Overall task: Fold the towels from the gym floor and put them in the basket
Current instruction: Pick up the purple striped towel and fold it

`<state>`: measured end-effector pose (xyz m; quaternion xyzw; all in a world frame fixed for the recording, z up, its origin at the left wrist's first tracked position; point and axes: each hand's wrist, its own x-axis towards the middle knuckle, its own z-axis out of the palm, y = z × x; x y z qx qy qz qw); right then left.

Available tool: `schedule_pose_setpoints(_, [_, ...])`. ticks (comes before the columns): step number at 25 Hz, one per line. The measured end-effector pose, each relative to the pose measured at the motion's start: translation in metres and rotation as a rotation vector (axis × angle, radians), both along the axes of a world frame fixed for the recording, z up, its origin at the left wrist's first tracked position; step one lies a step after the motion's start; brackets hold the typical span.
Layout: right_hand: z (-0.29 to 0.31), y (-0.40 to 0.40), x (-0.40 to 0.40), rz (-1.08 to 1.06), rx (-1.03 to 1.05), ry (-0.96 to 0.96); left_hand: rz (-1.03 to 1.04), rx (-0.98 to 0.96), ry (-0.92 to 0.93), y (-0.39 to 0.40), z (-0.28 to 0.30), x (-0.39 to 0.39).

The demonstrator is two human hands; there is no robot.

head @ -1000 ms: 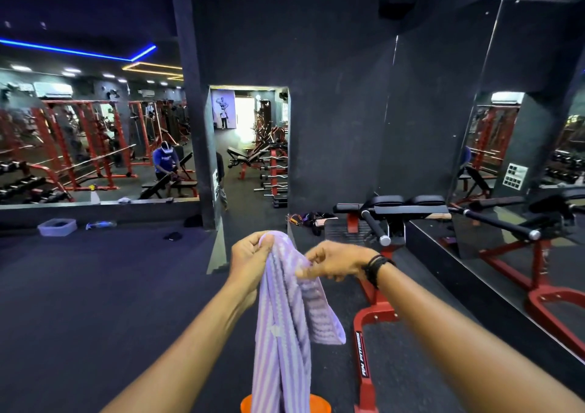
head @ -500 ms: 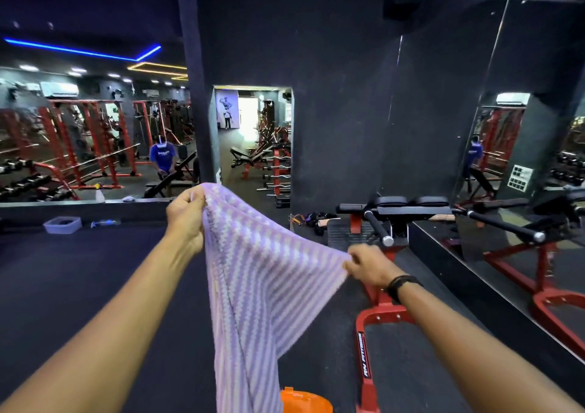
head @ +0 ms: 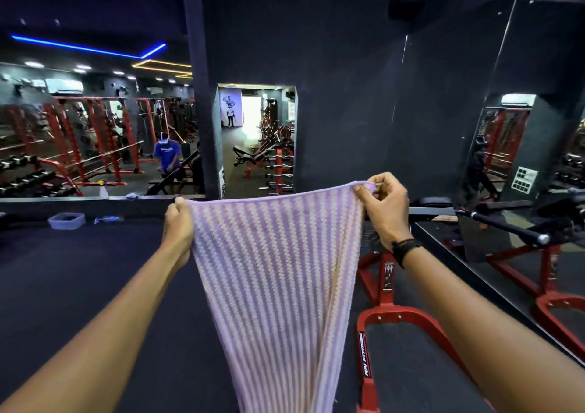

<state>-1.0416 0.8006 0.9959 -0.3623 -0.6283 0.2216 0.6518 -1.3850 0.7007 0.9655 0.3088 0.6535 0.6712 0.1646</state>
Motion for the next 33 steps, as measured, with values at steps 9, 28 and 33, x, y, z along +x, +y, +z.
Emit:
schedule_pose_setpoints(9, [0.007, -0.01, 0.051, 0.612, -0.593, -0.468, -0.672, -0.143, -0.008, -0.022, 0.007, 0.023])
schedule_pose_setpoints(28, [-0.063, -0.009, 0.041, 0.647, -0.824, -0.645, -0.93, -0.763, 0.219, -0.037, -0.039, -0.002])
schedule_pose_setpoints(33, [-0.034, 0.002, 0.049, 0.804, -0.767, -0.191, -0.847, -0.226, -0.205, -0.032, -0.037, 0.001])
